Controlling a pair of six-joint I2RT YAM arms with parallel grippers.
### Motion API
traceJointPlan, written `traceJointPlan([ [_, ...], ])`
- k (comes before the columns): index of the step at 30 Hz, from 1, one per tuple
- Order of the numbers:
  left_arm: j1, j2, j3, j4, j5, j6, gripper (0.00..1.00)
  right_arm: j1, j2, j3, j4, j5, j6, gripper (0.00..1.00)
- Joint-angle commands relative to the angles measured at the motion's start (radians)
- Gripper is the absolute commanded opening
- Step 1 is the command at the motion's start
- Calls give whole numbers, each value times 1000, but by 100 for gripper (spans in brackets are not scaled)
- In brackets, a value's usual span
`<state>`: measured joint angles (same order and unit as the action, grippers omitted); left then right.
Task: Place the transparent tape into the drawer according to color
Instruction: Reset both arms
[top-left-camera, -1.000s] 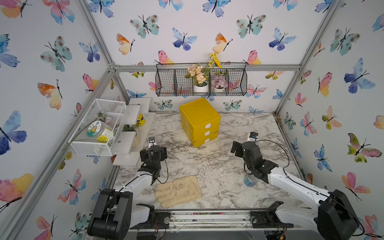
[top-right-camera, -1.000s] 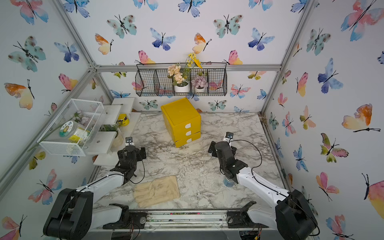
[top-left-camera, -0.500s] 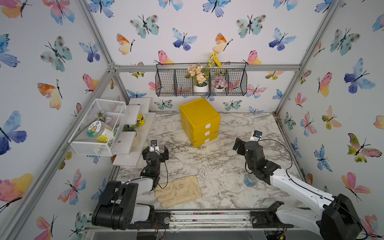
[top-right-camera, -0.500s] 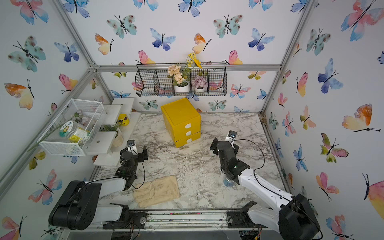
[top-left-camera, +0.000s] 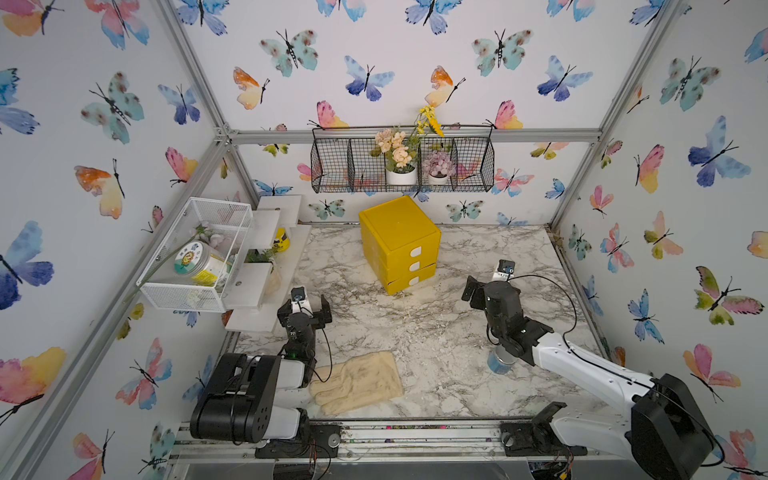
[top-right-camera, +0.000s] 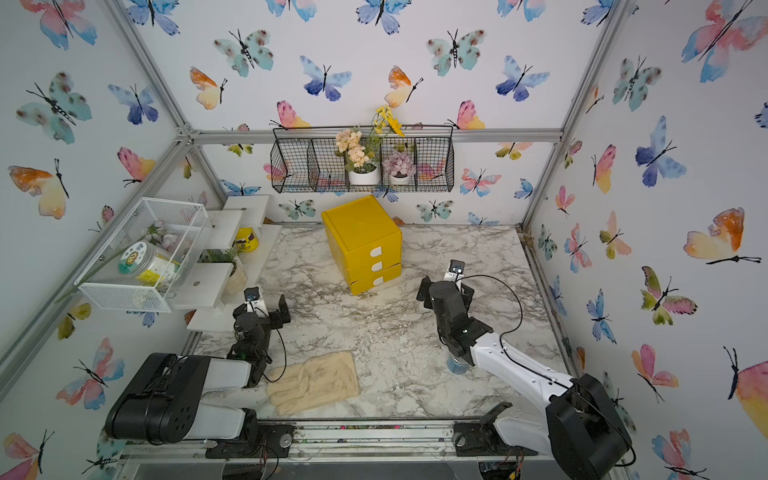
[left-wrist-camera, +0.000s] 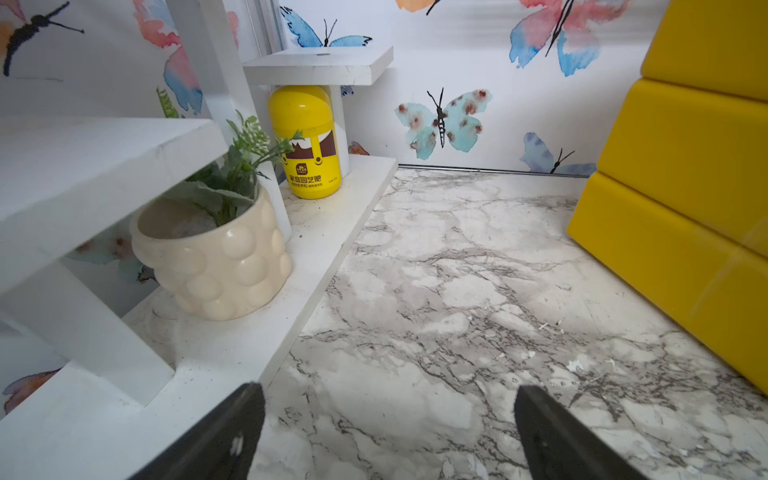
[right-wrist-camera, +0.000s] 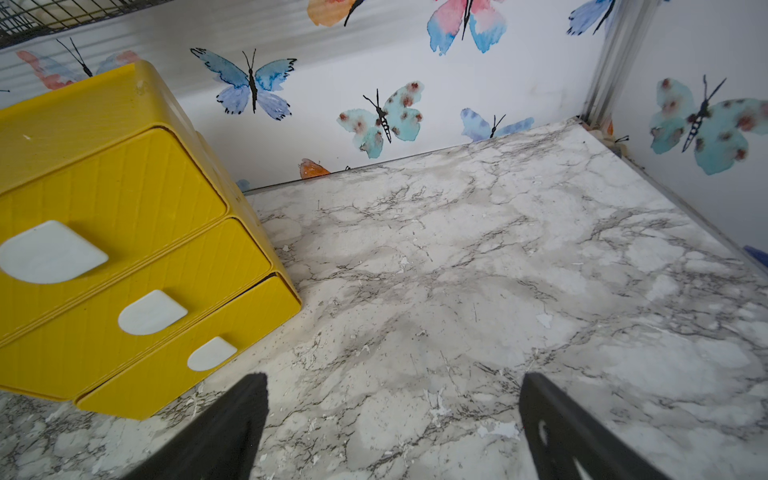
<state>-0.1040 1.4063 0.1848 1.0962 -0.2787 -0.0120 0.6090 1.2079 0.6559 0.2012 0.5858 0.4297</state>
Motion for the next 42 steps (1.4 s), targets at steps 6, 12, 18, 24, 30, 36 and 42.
traceJointPlan([
  [6,17,3,7,15,10,-30,99,-113,14,-100,282,75,-310,100],
  [12,41,-3,7,8,46,-40,99,-286,81,-234,479,-38,-422,99],
  [18,41,-2,8,8,46,-41,99,-416,108,-394,756,-205,-417,99],
  [24,40,-2,8,7,46,-41,99,-457,226,-379,846,-332,-426,99],
  [30,41,-1,8,7,45,-40,99,-464,346,-417,1018,-341,-428,99],
  [36,41,-2,9,7,44,-40,99,-477,375,-412,1028,-372,-425,99],
  [42,40,-2,8,7,44,-39,99,-480,368,-409,1005,-350,-411,99],
])
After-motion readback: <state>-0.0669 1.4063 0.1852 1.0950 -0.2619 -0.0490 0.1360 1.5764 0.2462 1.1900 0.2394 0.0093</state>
